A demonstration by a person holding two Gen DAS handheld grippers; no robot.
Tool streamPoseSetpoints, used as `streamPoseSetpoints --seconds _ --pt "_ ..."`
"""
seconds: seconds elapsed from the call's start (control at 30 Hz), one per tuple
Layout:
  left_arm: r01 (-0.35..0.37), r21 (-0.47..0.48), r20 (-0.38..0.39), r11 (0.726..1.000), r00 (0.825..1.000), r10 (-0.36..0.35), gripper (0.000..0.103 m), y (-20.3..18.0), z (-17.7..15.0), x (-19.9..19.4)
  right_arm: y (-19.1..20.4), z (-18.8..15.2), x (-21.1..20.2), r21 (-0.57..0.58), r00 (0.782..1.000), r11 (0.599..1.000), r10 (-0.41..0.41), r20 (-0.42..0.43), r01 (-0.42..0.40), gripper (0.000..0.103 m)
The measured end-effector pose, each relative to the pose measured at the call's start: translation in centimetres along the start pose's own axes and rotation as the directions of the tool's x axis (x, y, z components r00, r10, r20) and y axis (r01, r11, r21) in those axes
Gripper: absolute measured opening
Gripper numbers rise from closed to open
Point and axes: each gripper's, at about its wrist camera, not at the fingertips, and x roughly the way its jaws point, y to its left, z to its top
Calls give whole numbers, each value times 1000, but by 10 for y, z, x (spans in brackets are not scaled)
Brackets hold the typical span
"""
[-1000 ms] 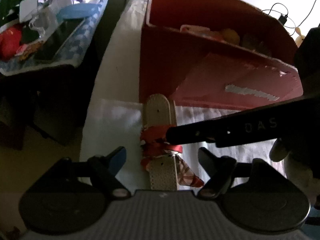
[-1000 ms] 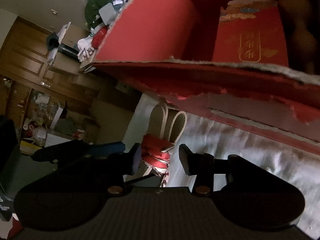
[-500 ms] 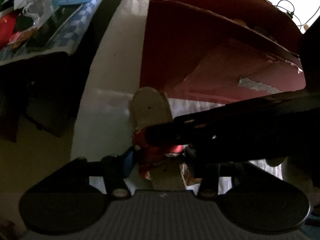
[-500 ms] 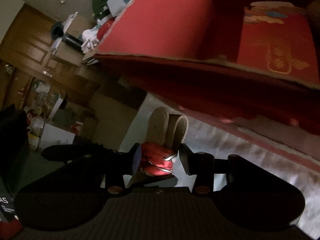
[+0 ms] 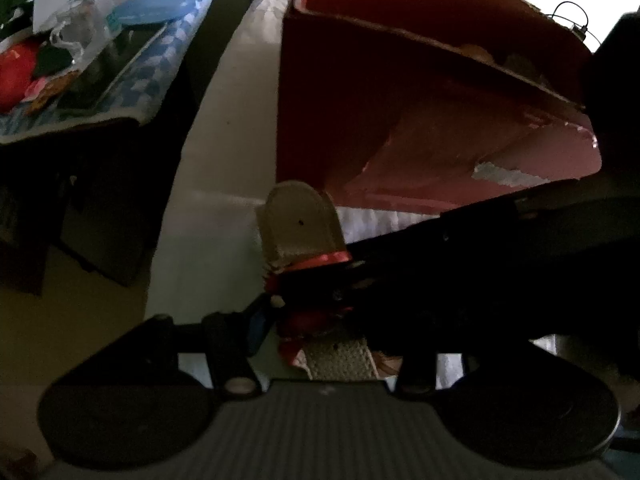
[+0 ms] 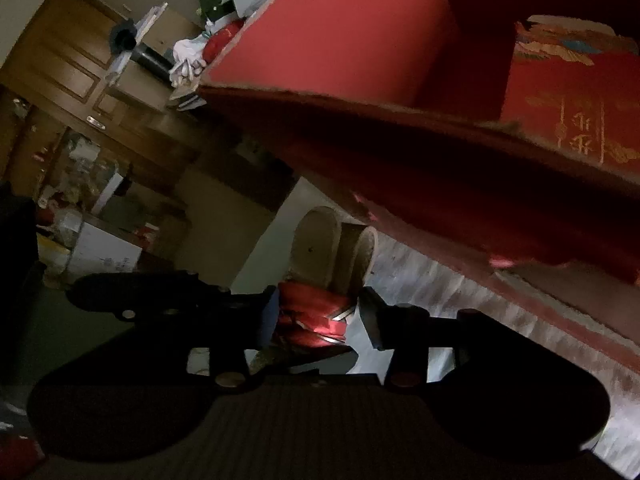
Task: Organize objects
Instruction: 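Lift the sandal and carry it over the red box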
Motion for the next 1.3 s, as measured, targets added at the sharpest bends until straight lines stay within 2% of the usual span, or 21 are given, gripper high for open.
streamPoseSetpoints --seconds 0.13,0.3,0.67,0.8,0.93,1.17,1.3 --pt "8 12 27 1000 1000 -9 48 -2 -1 -13 0 -2 -10 14 999 999 46 14 -47 44" --pt "-2 33 73 999 997 0 48 -2 -2 -37 14 -5 -20 -47 996 996 78 49 -76 44" --pt "-5 88 199 996 980 -12 48 -18 -3 -97 36 -7 -58 -161 971 981 142 195 -111 43" --pt "5 116 252 993 967 -35 48 -26 3 -116 42 -3 -74 -169 952 978 162 259 -120 43" --pt "20 157 308 987 949 -68 48 -38 14 -131 42 1 -95 -163 925 980 164 342 -114 43" --pt "39 232 396 972 909 -131 48 -61 44 -142 27 9 -130 -114 867 989 139 479 -96 43" --pt "41 254 433 966 889 -152 48 -72 63 -139 22 19 -143 -104 840 993 97 534 -49 43"
